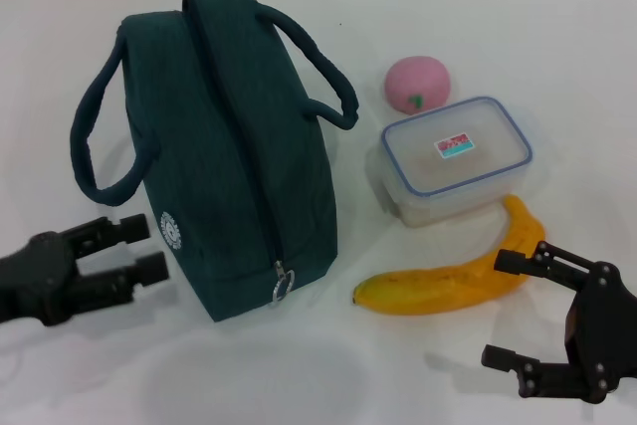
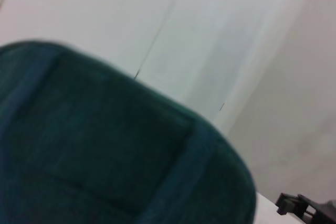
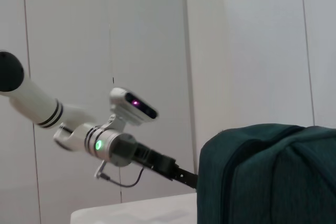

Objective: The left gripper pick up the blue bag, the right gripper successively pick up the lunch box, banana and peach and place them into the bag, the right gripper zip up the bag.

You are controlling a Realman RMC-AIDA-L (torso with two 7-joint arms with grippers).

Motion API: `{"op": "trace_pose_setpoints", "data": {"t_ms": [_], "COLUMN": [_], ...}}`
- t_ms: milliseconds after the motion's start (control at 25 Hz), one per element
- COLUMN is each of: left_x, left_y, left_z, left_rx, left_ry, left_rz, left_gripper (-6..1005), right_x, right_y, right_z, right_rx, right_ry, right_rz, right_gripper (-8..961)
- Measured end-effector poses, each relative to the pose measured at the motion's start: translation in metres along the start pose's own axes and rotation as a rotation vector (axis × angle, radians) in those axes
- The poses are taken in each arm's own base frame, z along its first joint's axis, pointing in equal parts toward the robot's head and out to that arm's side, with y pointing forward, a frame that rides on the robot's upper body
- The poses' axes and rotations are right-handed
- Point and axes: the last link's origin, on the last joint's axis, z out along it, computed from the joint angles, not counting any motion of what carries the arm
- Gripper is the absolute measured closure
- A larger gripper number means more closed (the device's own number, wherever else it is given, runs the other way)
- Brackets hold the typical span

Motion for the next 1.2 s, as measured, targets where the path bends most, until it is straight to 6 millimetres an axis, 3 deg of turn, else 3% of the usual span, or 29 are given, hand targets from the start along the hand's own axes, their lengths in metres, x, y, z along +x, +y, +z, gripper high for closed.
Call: {"op": "trace_pose_setpoints", "data": {"t_ms": [440, 560, 760, 880, 1200], "left_x": [0.059, 0.081, 0.123, 0.143, 0.173], "left_y": [-0.011, -0.007, -0.002, -0.002, -0.004], "left_z": [-0.041, -0.040, -0.017, 0.009, 0.046], "left_rx": [0.123, 0.140, 0.187, 0.244, 0.329], "left_ry": [-0.143, -0.174, -0.227, -0.293, -0.385], "left_rz": [-0.191, -0.226, -0.295, -0.340, -0.378], "left_gripper": [187, 193, 203, 210, 226], "right_x": [0.000, -0.001, -0.002, -0.002, -0.002], "right_y": [0.000, -0.001, -0.002, -0.002, -0.002], "right_z": [0.000, 0.000, 0.002, 0.003, 0.003], "right_rx": [-0.001, 0.000, -0.007, -0.008, -0.009], "right_ry": [-0.001, -0.002, -0.003, -0.004, -0.004], "right_rz": [0.000, -0.001, -0.005, -0.006, -0.010], "right_gripper": [69, 69, 70, 70, 70]}}
